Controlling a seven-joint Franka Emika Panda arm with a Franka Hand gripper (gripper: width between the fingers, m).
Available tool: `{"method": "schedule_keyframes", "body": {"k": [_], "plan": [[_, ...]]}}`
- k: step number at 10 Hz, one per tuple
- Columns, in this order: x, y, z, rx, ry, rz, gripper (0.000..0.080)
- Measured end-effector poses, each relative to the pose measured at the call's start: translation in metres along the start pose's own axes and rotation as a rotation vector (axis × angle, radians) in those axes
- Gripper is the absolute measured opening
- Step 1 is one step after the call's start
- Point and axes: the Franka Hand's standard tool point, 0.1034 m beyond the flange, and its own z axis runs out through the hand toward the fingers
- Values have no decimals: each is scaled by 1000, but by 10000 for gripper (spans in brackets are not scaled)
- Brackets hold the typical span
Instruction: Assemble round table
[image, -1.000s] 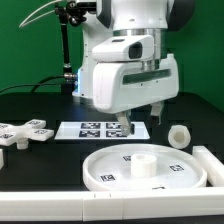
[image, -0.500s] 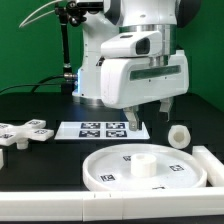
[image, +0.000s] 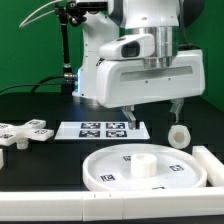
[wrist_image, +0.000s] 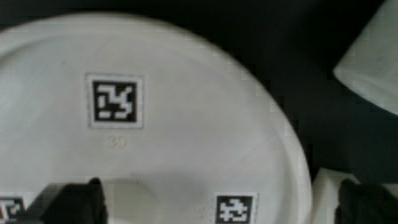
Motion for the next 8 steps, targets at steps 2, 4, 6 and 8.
{"method": "schedule_keyframes", "body": {"k": [2, 4, 6, 8], "plan": [[-1, -9, 1, 18, -2, 154, 649], [-2, -11, 2, 27, -5, 291, 649], [-5, -9, 3, 56, -22, 528, 649], [-8, -24, 6, 60, -38, 656, 649]]}}
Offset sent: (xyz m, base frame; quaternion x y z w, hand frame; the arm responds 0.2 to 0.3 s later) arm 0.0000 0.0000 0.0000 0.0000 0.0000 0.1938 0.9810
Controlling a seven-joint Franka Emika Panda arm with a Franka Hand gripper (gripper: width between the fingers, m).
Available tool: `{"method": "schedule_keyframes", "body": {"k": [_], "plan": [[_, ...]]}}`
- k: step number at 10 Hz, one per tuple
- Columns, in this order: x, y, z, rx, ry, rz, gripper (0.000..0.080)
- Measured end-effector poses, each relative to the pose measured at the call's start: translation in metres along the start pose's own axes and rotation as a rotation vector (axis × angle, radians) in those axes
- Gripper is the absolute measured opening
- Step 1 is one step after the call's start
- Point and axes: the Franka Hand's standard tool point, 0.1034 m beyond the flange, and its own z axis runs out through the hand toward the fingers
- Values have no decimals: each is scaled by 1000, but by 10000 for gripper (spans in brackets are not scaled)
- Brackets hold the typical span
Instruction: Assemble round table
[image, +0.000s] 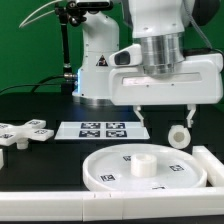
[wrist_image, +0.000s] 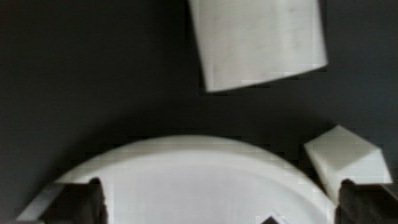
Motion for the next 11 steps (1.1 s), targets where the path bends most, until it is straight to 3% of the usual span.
{"method": "schedule_keyframes", "body": {"k": [3, 6, 7, 9, 11], "plan": [[-14, -13, 5, 0, 0, -49, 649], [-14, -9, 7, -13, -39, -97, 649], [-14, -5, 7, -30, -113, -137, 649], [-11, -6, 12, -38, -189, -180, 649], [-10, -5, 14, -45, -342, -249, 649]]}}
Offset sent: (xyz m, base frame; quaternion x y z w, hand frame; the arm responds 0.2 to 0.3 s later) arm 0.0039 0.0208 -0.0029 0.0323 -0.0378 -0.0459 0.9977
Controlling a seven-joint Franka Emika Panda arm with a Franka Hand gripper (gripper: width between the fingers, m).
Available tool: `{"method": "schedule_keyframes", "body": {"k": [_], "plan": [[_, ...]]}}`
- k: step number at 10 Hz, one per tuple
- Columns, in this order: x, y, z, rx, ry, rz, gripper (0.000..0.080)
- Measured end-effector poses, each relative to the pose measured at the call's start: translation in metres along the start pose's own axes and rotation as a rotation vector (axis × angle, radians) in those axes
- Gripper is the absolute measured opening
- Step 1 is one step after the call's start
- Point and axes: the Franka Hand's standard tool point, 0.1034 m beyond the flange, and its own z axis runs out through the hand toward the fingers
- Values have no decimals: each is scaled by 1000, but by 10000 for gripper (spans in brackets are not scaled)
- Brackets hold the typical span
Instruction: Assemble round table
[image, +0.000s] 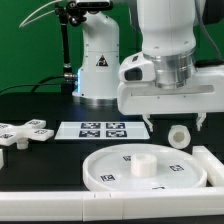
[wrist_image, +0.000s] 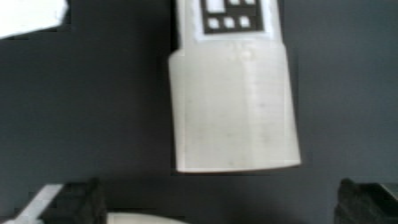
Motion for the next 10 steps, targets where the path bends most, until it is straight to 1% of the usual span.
{"method": "schedule_keyframes", "body": {"k": [1, 2, 3, 4, 5, 6, 8, 9, 10], "plan": [[4, 0, -2, 9, -82, 2, 649], [6, -1, -3, 12, -138, 5, 649], [5, 0, -1, 12, -181, 8, 649], [0, 1, 1, 10, -245, 11, 649], [-1, 1, 2, 8, -303, 21, 649], [-6, -2, 4, -4, -408, 46, 649], [-10, 1, 13, -9, -567, 49, 649], [-9, 0, 19, -12, -600, 47, 649], [-10, -2, 23, -15, -597, 41, 649]]}}
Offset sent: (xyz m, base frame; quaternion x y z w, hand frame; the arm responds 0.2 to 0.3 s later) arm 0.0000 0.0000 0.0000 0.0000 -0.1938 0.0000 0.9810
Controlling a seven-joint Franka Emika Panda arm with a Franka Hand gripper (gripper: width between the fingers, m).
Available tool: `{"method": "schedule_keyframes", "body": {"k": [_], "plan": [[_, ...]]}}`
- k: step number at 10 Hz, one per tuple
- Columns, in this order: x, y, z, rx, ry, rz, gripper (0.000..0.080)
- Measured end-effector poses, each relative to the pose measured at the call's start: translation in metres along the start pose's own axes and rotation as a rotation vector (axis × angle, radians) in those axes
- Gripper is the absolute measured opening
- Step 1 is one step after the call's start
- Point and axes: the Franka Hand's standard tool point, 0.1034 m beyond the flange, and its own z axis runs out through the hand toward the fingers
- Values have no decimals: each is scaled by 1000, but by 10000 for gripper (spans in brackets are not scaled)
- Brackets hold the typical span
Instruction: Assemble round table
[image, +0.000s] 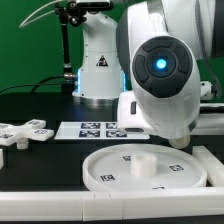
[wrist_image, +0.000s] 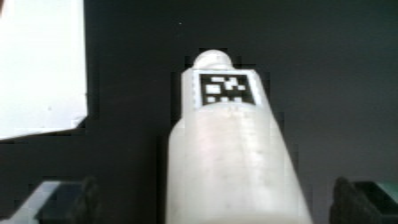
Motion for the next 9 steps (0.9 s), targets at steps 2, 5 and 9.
{"method": "schedule_keyframes", "body": {"k": [2, 5, 9], "plan": [[3, -1, 4, -3, 13, -1, 649], [9, -1, 9, -5, 32, -12, 649], [12, 1, 9, -3, 44, -48, 441]]}}
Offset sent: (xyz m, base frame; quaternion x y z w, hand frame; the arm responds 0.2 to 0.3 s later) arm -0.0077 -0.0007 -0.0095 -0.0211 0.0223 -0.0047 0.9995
